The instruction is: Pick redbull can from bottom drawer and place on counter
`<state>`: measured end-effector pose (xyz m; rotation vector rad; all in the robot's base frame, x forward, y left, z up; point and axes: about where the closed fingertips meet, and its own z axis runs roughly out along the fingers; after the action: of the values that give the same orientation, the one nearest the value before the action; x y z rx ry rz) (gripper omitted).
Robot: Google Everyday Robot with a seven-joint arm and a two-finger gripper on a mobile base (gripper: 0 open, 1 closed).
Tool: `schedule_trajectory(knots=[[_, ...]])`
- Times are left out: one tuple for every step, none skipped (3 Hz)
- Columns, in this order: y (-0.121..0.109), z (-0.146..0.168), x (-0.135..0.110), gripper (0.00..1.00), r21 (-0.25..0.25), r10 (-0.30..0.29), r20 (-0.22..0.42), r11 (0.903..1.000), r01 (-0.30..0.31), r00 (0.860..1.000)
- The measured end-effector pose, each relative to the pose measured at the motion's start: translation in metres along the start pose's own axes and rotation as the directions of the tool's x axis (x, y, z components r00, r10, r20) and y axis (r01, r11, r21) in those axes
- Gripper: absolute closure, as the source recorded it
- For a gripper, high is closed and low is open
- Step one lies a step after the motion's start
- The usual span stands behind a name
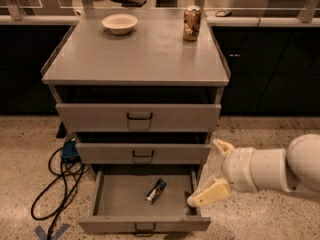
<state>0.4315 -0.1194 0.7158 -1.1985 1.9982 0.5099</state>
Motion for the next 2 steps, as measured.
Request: schedule_trajectory(knots=[[0.05,0.05,0.028,0.0,-0.011,-0.059,-0.08,0.9982,0.059,0.995],[0.056,0.055,0.049,0.0,0.022,-0.049,-0.108,0.9984,0.052,0.993]])
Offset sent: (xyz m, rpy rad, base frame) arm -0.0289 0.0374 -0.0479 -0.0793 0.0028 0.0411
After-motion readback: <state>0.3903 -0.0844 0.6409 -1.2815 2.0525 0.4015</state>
